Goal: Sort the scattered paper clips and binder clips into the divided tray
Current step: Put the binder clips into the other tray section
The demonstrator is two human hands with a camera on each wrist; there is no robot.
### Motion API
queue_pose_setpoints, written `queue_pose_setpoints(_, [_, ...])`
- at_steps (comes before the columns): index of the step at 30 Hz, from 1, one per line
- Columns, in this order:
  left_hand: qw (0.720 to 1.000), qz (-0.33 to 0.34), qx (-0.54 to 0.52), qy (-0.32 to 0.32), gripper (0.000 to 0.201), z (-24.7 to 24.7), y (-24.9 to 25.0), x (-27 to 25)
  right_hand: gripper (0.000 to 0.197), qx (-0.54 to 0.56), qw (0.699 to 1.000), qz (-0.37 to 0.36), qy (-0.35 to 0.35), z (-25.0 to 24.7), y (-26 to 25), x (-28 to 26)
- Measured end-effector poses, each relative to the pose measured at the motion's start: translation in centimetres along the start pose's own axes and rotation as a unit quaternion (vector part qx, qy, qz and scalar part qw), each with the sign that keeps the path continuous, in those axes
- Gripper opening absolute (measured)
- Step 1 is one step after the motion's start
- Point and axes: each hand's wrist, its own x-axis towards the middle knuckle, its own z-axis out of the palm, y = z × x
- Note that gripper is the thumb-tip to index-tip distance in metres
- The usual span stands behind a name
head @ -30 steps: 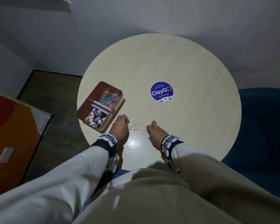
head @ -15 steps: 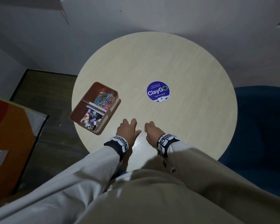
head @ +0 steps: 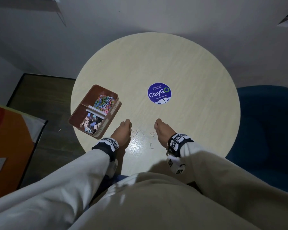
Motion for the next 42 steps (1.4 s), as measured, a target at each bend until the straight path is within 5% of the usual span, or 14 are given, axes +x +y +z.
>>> queue_pose_setpoints(9, [0.997,-0.013,-0.074,0.032,0.028,-1.2,-1.4,-0.8,0.079,-0.168,0.981,-0.027,-0.089,1.2,0.4,-1.5])
queue_pose_setpoints(13, [0.998,-0.019,-0.047,0.024,0.012,-0.6,-0.5,-1.1,0.068,-0.194,0.977,-0.025,-0.084,2.2,-0.2,-1.6])
queue_pose_setpoints(17, [0.999,-0.009,0.041,-0.001,0.035,0.3,0.5,-1.4,0.049,-0.197,0.976,-0.041,-0.078,2.4,-0.9,-2.0])
queue_pose_setpoints(20, [0.996,0.001,0.095,-0.001,0.028,0.8,0.7,-1.4,0.037,-0.209,0.974,-0.05,-0.072,2.5,-1.0,-2.0])
queue_pose_setpoints(26, [0.995,0.012,0.102,-0.01,0.014,0.1,1.2,-1.3,0.056,-0.245,0.966,-0.029,-0.078,2.8,-1.6,-1.2])
queue_pose_setpoints(42, [0.991,-0.05,-0.126,0.016,0.024,-1.9,1.1,-1.0,0.015,-0.081,0.996,0.033,-0.021,0.7,-0.2,-1.0])
